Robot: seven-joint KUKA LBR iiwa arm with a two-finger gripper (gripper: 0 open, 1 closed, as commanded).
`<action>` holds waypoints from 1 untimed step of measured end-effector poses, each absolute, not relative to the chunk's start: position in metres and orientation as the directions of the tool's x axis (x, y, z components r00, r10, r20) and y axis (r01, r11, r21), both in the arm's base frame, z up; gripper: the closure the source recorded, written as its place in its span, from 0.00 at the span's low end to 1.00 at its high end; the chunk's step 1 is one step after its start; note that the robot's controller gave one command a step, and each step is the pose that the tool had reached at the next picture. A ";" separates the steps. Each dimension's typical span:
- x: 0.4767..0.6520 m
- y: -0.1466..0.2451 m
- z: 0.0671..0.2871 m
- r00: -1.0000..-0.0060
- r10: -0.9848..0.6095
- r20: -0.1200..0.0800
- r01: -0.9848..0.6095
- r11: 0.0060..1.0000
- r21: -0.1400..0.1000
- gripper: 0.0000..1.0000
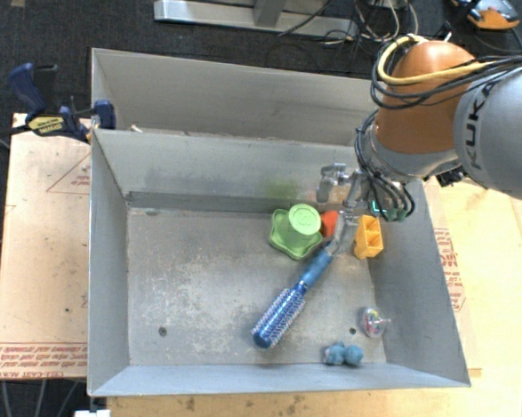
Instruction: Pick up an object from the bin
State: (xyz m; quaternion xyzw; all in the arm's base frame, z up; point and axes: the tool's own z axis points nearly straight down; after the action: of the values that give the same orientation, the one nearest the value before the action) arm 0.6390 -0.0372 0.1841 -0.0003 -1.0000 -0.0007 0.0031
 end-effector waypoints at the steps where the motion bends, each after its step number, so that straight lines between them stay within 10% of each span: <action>1: 0.634 -0.011 0.118 -0.999 0.047 0.001 0.047 0.999 0.003 0.00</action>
Offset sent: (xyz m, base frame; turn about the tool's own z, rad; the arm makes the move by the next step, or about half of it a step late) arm -0.0046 0.0237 -0.0633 0.0497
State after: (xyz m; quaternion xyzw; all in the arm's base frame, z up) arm 0.6340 -0.0109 0.1176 -0.0234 -0.9997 -0.0015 0.0006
